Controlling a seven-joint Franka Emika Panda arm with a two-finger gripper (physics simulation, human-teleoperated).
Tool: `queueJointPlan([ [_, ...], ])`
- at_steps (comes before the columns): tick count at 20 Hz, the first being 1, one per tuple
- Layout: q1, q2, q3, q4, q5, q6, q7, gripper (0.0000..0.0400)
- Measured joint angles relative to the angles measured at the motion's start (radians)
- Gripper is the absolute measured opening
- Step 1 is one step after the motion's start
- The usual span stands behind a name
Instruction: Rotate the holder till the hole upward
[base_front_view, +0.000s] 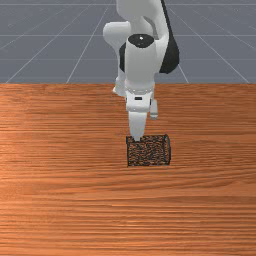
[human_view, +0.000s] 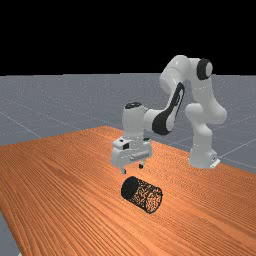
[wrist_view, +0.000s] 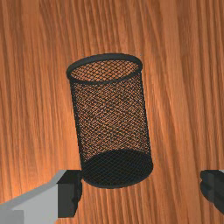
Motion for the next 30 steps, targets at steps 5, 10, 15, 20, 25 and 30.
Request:
queueJointPlan([
  [5,0.086,0.020,0.013,0.033,-0.008,-0.013,0.175,0.0400],
  [10,0.157,0.052,0.036,0.084,-0.021,-0.032,0.262,0.0400],
  [15,0.214,0.087,0.053,0.142,-0.032,-0.055,0.325,0.0400],
  [20,0.206,0.173,0.065,0.295,-0.023,-0.164,0.275,0.0400],
  [25,0.211,0.219,0.049,0.355,-0.046,-0.155,0.285,0.0400],
  [30,0.196,0.364,0.066,0.465,-0.016,-0.194,0.257,0.0400],
])
